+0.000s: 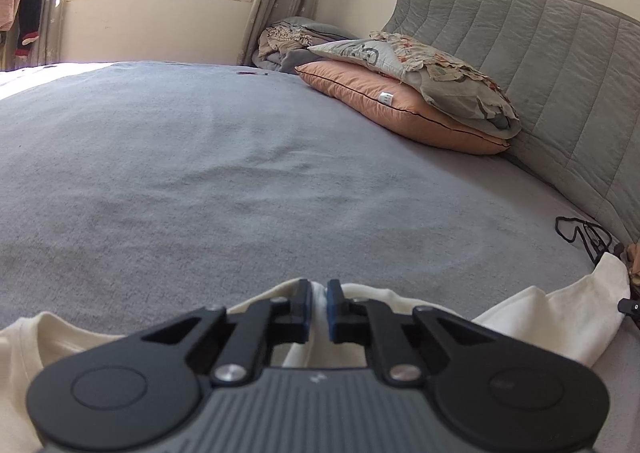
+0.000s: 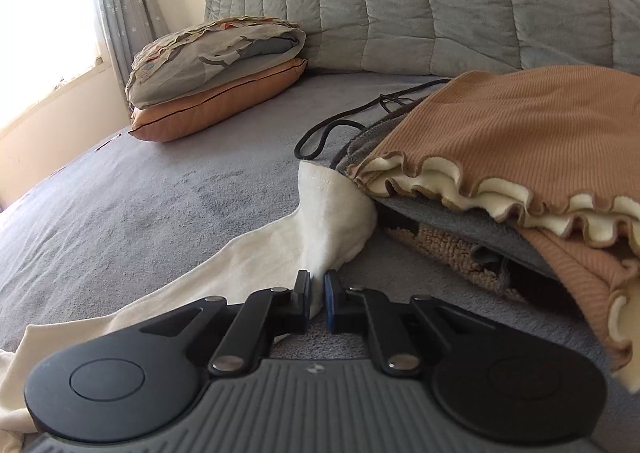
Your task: Fold clothes
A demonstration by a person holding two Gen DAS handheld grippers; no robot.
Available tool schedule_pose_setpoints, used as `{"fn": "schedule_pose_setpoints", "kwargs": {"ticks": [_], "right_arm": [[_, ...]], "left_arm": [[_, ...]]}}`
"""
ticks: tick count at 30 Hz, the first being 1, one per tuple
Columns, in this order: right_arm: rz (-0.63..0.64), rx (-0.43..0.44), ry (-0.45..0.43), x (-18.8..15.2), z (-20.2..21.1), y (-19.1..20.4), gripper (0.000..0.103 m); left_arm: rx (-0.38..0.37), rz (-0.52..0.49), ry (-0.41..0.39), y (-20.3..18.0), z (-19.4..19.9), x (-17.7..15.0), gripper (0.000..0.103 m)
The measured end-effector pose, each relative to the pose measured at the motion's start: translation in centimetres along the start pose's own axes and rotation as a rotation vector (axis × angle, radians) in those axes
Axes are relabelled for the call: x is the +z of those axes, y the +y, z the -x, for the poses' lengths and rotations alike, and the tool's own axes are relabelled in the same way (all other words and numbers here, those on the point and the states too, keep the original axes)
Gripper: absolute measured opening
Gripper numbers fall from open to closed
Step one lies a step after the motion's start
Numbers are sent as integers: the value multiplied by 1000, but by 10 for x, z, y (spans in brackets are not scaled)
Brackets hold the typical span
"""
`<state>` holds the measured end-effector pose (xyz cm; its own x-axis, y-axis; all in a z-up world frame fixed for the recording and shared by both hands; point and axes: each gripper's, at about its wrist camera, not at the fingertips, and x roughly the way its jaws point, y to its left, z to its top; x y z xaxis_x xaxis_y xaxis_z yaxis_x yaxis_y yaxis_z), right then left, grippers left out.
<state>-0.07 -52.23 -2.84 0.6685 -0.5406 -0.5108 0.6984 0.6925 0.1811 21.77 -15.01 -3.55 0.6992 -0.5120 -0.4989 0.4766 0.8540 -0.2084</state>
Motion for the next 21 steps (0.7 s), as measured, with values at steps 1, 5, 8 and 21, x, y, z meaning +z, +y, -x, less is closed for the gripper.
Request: {"fn": "schedule_pose_setpoints", "kwargs": {"ticks": [1,5,8,21], "right_arm": [[29,-15,-21,0,3,3,7],[68,-67,-13,-3,-2,3,6],[95,-106,-5,-6,-6,3,5],[144,-147,51,6,11,6,42]], "left_arm": [[19,-6,-15,-2,0,1,8],[82,-8,-36,-6,-5,-1,7],[125,-32,-9,-9,-15,-4,7],[162,-62,-6,-31,22,-5,86]]}}
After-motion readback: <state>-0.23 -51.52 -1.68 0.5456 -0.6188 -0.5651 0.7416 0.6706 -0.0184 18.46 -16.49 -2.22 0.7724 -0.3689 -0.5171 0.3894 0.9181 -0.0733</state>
